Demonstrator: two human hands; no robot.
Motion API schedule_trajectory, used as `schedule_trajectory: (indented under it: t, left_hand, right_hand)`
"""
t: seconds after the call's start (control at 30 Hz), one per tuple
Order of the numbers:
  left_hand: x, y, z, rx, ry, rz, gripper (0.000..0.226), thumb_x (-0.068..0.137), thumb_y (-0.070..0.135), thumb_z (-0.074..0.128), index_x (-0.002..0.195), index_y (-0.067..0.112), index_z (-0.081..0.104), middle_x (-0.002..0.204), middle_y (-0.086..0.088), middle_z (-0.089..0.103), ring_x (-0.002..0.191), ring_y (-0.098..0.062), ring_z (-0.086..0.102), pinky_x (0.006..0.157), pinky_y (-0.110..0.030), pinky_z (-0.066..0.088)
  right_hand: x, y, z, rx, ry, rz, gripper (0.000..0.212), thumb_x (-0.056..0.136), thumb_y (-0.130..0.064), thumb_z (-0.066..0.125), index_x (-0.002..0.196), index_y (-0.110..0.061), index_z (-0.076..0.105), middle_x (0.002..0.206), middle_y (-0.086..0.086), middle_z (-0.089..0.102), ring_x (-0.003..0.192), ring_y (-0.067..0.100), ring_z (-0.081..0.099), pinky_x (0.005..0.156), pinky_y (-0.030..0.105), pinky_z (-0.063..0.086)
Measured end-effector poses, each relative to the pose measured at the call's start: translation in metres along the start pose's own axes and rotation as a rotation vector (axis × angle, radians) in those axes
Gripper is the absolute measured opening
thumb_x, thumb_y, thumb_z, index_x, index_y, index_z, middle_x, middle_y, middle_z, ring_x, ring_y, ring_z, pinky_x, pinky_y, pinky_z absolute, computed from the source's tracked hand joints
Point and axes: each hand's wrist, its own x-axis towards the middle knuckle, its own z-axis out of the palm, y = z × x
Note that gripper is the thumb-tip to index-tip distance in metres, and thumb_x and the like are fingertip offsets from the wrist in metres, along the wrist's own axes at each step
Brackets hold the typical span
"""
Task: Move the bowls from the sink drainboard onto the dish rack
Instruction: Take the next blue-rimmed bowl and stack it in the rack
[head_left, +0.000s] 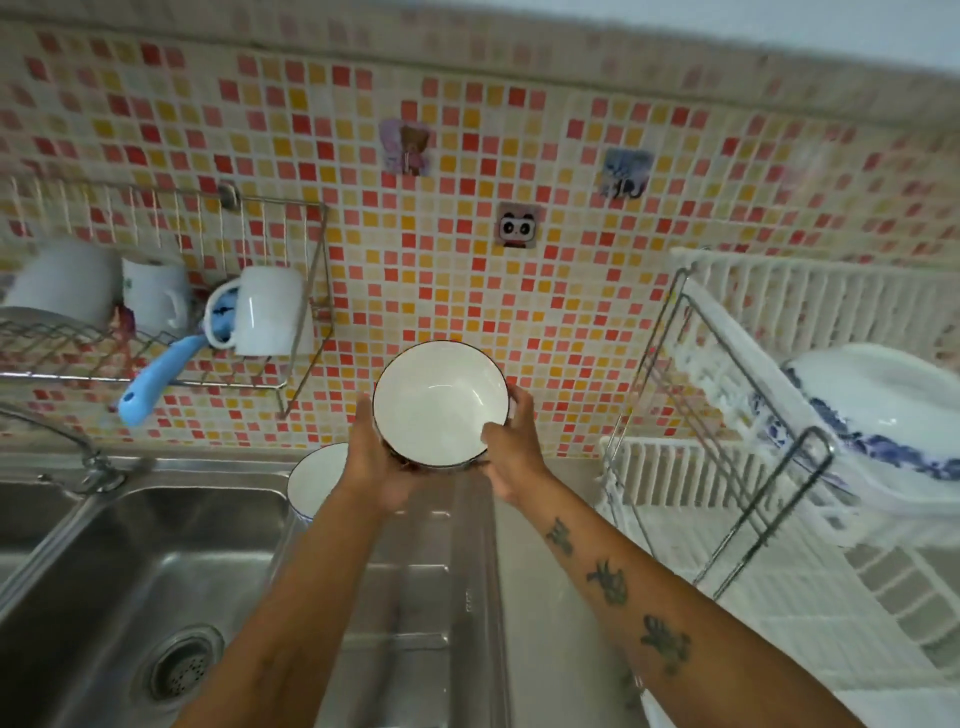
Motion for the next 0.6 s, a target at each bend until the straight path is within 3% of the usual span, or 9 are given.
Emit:
schedule_trajectory:
  t: [0.07, 0.1, 0.23, 0.43, 0.5, 0.6]
  left_hand:
    - [-0.025, 0.015, 0.019, -0.099, -0.037, -0.09, 0.071, 0.09, 0.068, 0.036, 0.134, 0.013, 0.044, 0.127, -0.025, 0.052, 0.107, -0.052, 0.052, 0.059, -0.069, 0.052]
    - [-0.039, 0.02, 0.03, -0.118, -0.071, -0.127, 0.072, 0.089, 0.068, 0.038, 0.133, 0.012, 0.044, 0.128, -0.027, 0.053, 0.107, -0.053, 0.054, 0.059, -0.068, 0.052]
    - [-0.081, 0.025, 0.081, 0.052, -0.311, -0.151, 0.056, 0.089, 0.06, 0.049, 0.128, 0.021, 0.061, 0.128, -0.022, 0.064, 0.107, -0.05, 0.064, 0.075, -0.065, 0.054]
    - [-0.113, 0.013, 0.149, 0.214, -0.482, -0.17, 0.075, 0.079, 0.074, 0.05, 0.132, 0.021, 0.058, 0.135, -0.025, 0.058, 0.123, -0.055, 0.05, 0.09, -0.07, 0.045]
    - [-0.119, 0.007, 0.173, 0.269, -0.526, -0.176, 0.075, 0.08, 0.076, 0.047, 0.128, 0.02, 0.061, 0.132, -0.023, 0.06, 0.12, -0.052, 0.054, 0.09, -0.069, 0.046]
    - [-0.119, -0.004, 0.205, 0.341, -0.571, -0.196, 0.076, 0.08, 0.077, 0.045, 0.126, 0.02, 0.063, 0.13, -0.021, 0.063, 0.118, -0.05, 0.058, 0.091, -0.069, 0.045]
  right_hand:
    - [-0.022, -0.026, 0.0, 0.02, -0.006, -0.112, 0.066, 0.081, 0.013, 0.034, 0.131, -0.03, 0.033, 0.128, -0.001, 0.042, 0.121, 0.028, 0.044, 0.09, 0.058, 0.052]
    - [-0.033, -0.039, -0.003, 0.031, -0.009, -0.153, 0.067, 0.082, 0.013, 0.033, 0.131, -0.032, 0.033, 0.126, -0.003, 0.043, 0.119, 0.026, 0.044, 0.091, 0.059, 0.051]
    - [-0.078, -0.09, -0.023, -0.021, -0.022, -0.347, 0.066, 0.082, 0.011, 0.033, 0.126, -0.037, 0.038, 0.117, -0.013, 0.048, 0.115, 0.022, 0.048, 0.086, 0.051, 0.055]
    - [-0.132, -0.149, -0.077, -0.089, -0.004, -0.542, 0.071, 0.08, 0.01, 0.037, 0.104, -0.057, 0.043, 0.123, -0.011, 0.051, 0.122, 0.025, 0.049, 0.095, 0.056, 0.051]
    - [-0.144, -0.164, -0.098, -0.093, 0.017, -0.578, 0.069, 0.082, 0.011, 0.04, 0.107, -0.054, 0.044, 0.123, -0.01, 0.052, 0.12, 0.025, 0.05, 0.093, 0.055, 0.052]
    - [-0.161, -0.185, -0.131, -0.087, 0.057, -0.61, 0.048, 0.09, -0.001, 0.049, 0.114, -0.042, 0.045, 0.124, -0.004, 0.056, 0.112, 0.023, 0.056, 0.081, 0.039, 0.056]
